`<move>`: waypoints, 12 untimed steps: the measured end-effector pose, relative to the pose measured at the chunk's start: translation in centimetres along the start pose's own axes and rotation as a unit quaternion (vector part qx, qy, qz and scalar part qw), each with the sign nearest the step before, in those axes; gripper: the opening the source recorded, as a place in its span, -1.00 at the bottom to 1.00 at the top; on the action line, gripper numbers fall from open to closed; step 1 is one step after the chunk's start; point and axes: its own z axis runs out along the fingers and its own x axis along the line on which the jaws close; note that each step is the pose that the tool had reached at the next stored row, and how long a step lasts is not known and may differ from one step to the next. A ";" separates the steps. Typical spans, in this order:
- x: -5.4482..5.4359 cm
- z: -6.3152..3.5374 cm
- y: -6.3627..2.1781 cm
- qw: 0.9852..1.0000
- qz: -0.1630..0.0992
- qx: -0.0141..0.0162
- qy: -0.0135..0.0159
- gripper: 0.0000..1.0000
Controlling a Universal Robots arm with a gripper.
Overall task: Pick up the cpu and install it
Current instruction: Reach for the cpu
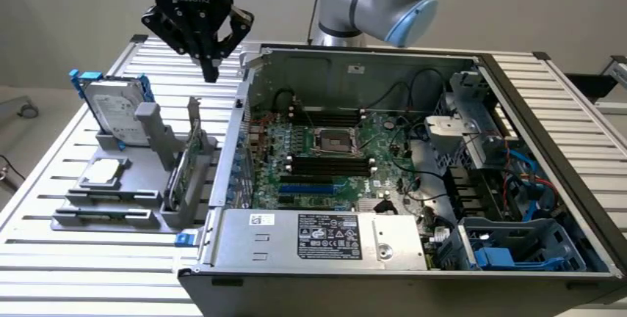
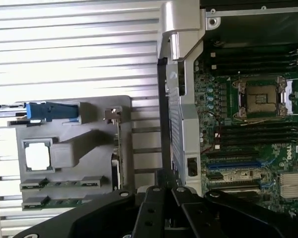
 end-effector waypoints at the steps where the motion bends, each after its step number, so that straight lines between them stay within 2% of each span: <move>1: 0.4 0.04 -0.03 1.000 0.000 0.001 0.000 -0.79; 12: 5.4 0.51 -0.40 1.000 0.000 0.015 -0.001 -0.79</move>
